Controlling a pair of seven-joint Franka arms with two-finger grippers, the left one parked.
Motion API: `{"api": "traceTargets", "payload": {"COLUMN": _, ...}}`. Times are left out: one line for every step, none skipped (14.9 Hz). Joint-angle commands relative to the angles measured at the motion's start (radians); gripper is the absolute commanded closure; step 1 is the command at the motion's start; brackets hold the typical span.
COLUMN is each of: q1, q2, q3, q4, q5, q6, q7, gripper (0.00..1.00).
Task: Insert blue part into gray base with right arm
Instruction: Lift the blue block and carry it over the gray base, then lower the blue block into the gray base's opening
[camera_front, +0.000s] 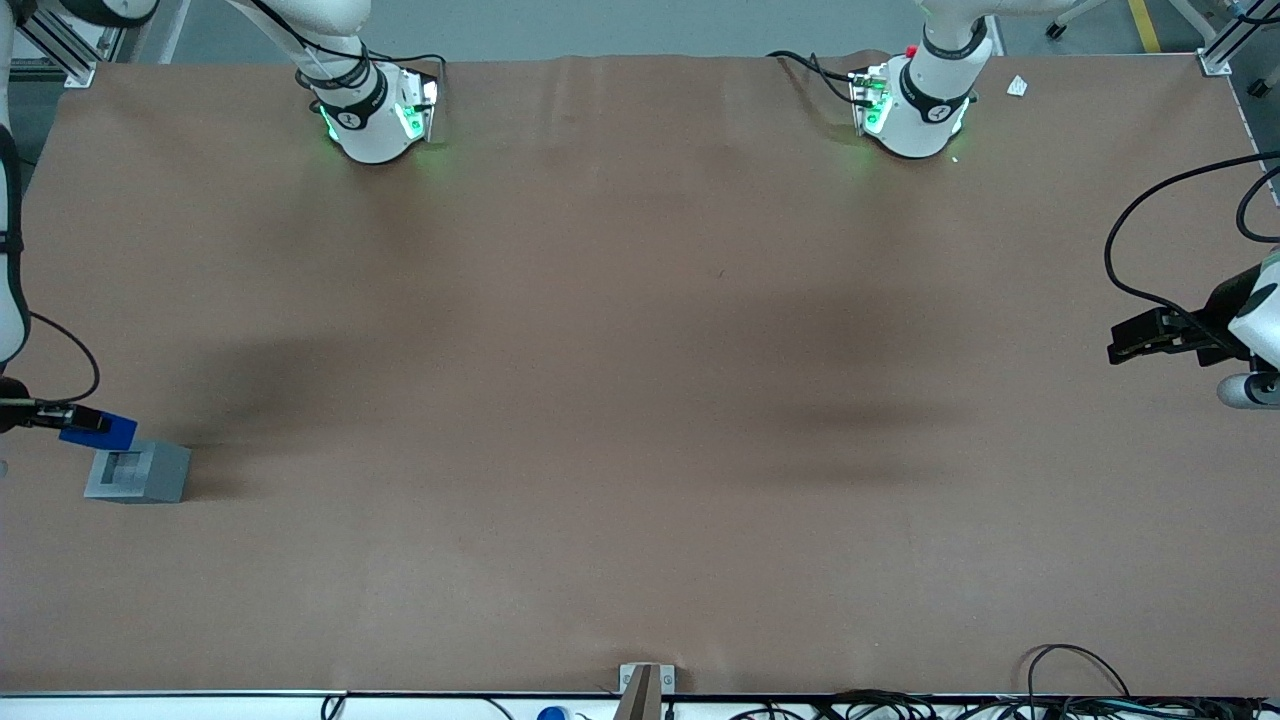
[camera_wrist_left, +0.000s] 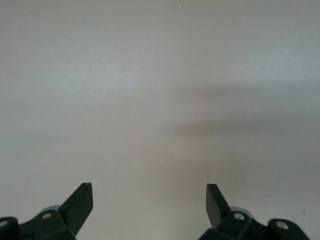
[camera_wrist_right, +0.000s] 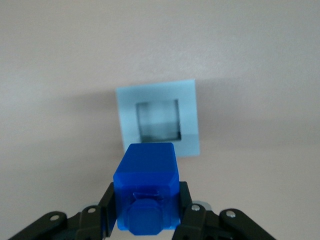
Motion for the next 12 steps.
{"api": "traceTargets", "payload": {"q1": 0.0, "q2": 0.084, "q3": 0.016, "q4": 0.134, "q5": -0.008, "q6": -0.043, "q7": -0.011, "gripper": 1.0}}
{"api": "traceTargets", "payload": {"q1": 0.0, "q2": 0.108, "q3": 0.016, "q4": 0.175, "q5": -0.011, "q6": -0.076, "q7": -0.013, "gripper": 1.0}}
{"api": "traceTargets", "payload": {"q1": 0.002, "q2": 0.131, "q3": 0.016, "q4": 0.227, "q5": -0.014, "q6": -0.11, "q7": -0.022, "gripper": 1.0}}
{"api": "traceTargets", "payload": {"q1": 0.004, "q2": 0.141, "q3": 0.015, "q4": 0.257, "q5": -0.016, "q6": -0.13, "q7": -0.046, "gripper": 1.0}}
{"api": "traceTargets", "payload": {"q1": 0.005, "q2": 0.147, "q3": 0.015, "q4": 0.274, "q5": -0.017, "q6": -0.135, "q7": -0.065, "gripper": 1.0}}
{"api": "traceTargets", "payload": {"q1": 0.005, "q2": 0.148, "q3": 0.013, "q4": 0.283, "q5": -0.022, "q6": -0.135, "q7": -0.085, "gripper": 1.0}}
{"api": "traceTargets", "payload": {"q1": 0.005, "q2": 0.156, "q3": 0.013, "q4": 0.288, "q5": -0.033, "q6": -0.132, "q7": -0.106, "gripper": 1.0}}
{"api": "traceTargets", "payload": {"q1": 0.005, "q2": 0.17, "q3": 0.013, "q4": 0.303, "q5": -0.036, "q6": -0.129, "q7": -0.117, "gripper": 1.0}}
{"api": "traceTargets", "payload": {"q1": 0.005, "q2": 0.184, "q3": 0.012, "q4": 0.315, "q5": -0.037, "q6": -0.127, "q7": -0.122, "gripper": 1.0}}
{"api": "traceTargets", "payload": {"q1": 0.005, "q2": 0.188, "q3": 0.012, "q4": 0.32, "q5": -0.043, "q6": -0.127, "q7": -0.123, "gripper": 1.0}}
{"api": "traceTargets", "payload": {"q1": 0.005, "q2": 0.191, "q3": 0.013, "q4": 0.32, "q5": -0.046, "q6": -0.127, "q7": -0.123, "gripper": 1.0}}
{"api": "traceTargets", "payload": {"q1": 0.01, "q2": 0.191, "q3": 0.013, "q4": 0.32, "q5": -0.048, "q6": -0.127, "q7": -0.122, "gripper": 1.0}}
